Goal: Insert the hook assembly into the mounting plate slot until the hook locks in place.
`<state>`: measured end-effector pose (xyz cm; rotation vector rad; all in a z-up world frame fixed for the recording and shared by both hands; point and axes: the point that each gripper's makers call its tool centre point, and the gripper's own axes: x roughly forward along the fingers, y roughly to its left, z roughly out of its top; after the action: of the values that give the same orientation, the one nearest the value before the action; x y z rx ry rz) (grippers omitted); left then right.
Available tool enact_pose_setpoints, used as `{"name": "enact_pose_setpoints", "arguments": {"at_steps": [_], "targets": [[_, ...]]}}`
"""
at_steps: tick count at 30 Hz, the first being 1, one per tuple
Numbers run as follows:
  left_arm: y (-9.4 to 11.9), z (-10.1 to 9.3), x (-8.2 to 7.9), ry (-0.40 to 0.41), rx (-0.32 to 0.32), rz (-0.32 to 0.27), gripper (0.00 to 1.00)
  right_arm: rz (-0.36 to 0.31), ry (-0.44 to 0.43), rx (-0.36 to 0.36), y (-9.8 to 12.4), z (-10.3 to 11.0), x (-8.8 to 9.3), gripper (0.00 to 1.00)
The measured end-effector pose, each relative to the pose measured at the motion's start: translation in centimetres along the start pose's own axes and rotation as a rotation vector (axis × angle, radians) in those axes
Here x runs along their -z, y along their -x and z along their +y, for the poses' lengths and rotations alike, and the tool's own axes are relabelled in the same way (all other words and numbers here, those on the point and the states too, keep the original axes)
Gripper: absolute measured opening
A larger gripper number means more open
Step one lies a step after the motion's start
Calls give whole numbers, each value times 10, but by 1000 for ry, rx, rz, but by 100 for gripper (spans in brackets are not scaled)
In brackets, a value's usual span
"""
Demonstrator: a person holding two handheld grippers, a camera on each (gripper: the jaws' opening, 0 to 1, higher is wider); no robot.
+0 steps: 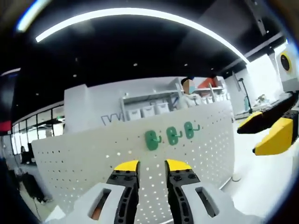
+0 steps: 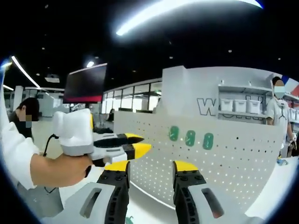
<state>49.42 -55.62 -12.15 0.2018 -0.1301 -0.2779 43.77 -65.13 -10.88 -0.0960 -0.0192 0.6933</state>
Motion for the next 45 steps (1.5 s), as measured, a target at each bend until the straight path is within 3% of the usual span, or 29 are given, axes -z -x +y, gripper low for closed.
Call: {"name": "enact_pose_setpoints", "arguments": {"at_steps": [9,15,23,27,33,42,45], "targets": [[44,9,8,-6,52,25,23,-27,10,59,-20,4,-14,32],[73,12,11,-15,124,35,25,-30,8,101,-38,2,-19,32],[99,16,11,14,194,42,30,-22,23,145,-54,-6,-19,30],[110,10,13,17,270,65,34,-20,31,177,-61,-14,-19,30],[126,7,9,7,367,45,39,-22,37,207,-74,-20,-20,29],[140,20,16,51,448,84,63,-38,64,245,-96,-30,-23,25],[145,25,18,51,471,88,65,-37,64,256,-101,-34,-22,23]]}}
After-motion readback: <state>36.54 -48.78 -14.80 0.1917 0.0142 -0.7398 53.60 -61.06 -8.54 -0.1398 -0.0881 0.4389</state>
